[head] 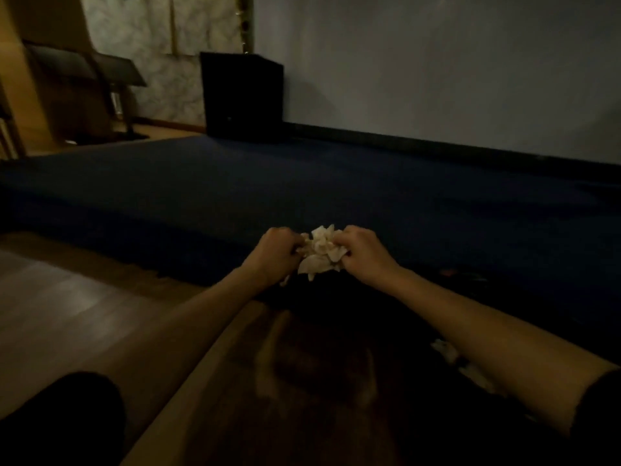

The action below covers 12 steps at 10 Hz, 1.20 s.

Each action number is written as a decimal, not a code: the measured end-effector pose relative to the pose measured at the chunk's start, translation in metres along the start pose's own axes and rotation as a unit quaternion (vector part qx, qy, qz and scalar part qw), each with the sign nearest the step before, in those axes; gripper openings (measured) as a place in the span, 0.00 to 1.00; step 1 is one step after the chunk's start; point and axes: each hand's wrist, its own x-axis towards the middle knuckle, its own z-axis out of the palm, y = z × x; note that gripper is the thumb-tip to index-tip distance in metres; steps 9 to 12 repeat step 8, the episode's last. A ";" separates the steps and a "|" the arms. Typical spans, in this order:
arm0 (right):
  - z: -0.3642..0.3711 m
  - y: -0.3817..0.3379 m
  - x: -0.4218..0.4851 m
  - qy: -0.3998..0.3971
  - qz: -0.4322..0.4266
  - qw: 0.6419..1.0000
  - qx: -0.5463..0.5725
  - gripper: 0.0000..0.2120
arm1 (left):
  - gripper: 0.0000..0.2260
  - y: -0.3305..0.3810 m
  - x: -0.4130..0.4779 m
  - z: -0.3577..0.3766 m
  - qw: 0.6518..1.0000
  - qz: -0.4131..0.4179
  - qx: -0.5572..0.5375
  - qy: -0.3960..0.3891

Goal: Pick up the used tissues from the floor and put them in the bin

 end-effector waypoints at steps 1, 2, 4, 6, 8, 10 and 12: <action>-0.044 0.043 -0.035 -0.016 0.032 0.999 -0.020 0.04 | 0.05 0.066 0.036 0.002 0.997 0.053 0.009 -0.055; -0.073 0.087 -0.074 -0.059 0.089 0.994 -0.034 0.03 | 0.04 0.129 0.054 0.024 0.991 0.079 -0.032 -0.100; -0.088 0.152 -0.142 -0.149 0.171 0.974 0.013 0.05 | 0.15 0.214 0.065 0.100 0.977 0.042 -0.072 -0.198; -0.087 0.184 -0.193 -0.276 0.191 0.942 -0.004 0.21 | 0.18 0.236 0.075 0.160 0.909 0.018 0.070 -0.409; -0.126 0.220 -0.193 -0.173 0.212 0.960 0.066 0.15 | 0.18 0.267 0.102 0.154 0.933 0.039 0.082 -0.349; -0.126 0.220 -0.193 -0.173 0.212 0.960 0.066 0.15 | 0.18 0.267 0.102 0.154 0.933 0.039 0.082 -0.349; -0.126 0.220 -0.193 -0.173 0.212 0.960 0.066 0.15 | 0.18 0.267 0.102 0.154 0.933 0.039 0.082 -0.349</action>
